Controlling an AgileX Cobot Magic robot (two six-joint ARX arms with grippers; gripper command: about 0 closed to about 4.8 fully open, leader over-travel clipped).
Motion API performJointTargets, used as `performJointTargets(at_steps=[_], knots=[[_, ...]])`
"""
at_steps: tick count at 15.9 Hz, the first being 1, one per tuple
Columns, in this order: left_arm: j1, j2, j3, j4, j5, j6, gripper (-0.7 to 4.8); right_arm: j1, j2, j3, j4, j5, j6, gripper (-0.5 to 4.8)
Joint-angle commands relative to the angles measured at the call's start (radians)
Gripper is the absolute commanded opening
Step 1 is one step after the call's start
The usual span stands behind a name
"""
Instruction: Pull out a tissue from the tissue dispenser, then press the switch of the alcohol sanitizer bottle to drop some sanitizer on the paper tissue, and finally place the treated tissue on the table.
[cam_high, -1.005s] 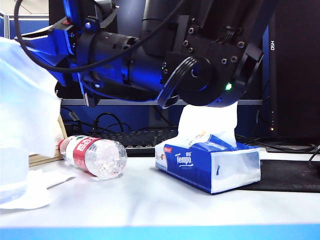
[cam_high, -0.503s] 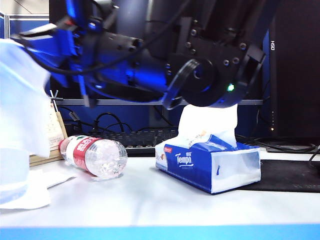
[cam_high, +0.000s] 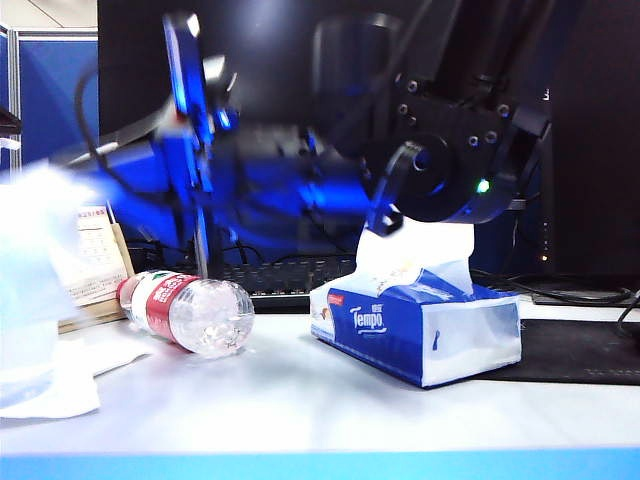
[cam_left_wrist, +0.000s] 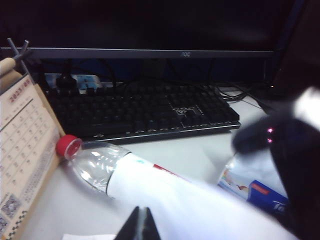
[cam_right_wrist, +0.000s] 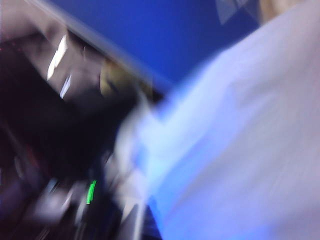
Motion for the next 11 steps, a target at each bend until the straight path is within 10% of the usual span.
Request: performJointTargets(at_steps=[1, 11], knots=[[0.000, 0.008, -0.011, -0.066, -0.004, -0.001, -0.05, -0.007, -0.005, 0.002, 0.003, -0.252, 0.050, -0.03], [0.000, 0.008, -0.011, -0.066, -0.006, -0.002, -0.05, -0.005, 0.011, 0.098, 0.169, -0.180, 0.011, -0.03]])
